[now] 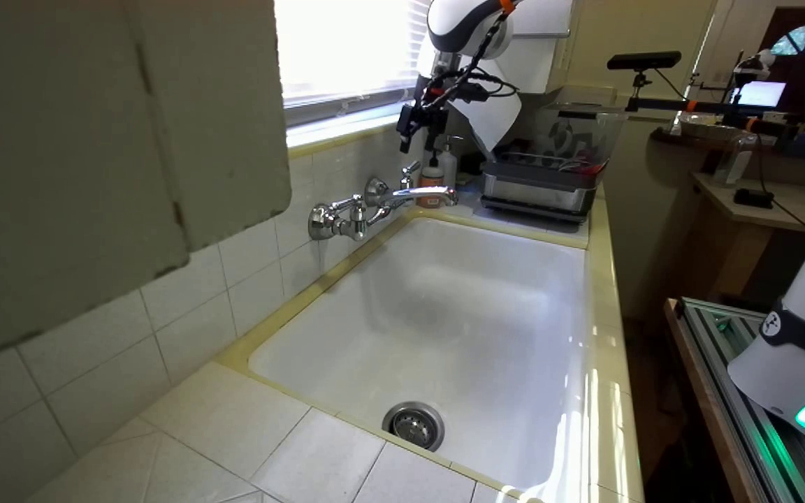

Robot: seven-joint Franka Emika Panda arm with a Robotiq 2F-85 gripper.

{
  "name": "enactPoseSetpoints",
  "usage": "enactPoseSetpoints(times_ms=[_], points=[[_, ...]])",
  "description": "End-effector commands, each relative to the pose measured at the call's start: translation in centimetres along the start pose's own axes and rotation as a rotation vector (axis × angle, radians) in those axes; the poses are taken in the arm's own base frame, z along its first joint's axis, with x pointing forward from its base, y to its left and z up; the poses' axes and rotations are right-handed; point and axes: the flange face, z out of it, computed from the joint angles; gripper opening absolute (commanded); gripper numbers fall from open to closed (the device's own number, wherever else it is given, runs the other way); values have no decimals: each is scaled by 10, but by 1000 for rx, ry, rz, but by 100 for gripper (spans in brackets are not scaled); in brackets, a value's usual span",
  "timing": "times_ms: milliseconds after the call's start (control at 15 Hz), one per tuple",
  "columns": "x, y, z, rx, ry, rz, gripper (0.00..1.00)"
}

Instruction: Open the tap and rotate the water faucet to the right

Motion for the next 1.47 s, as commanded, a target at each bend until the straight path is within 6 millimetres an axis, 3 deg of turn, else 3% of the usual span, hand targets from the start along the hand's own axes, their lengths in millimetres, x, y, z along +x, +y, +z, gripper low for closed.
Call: enactPoseSetpoints(times_ms=[0, 533, 933, 1400], points=[[1, 5, 12, 42, 42, 9, 100], [-9, 17, 35, 16, -22, -16, 100], [-23, 22, 28, -18, -93, -21, 100], [-31, 20, 31, -46, -185, 106, 100]])
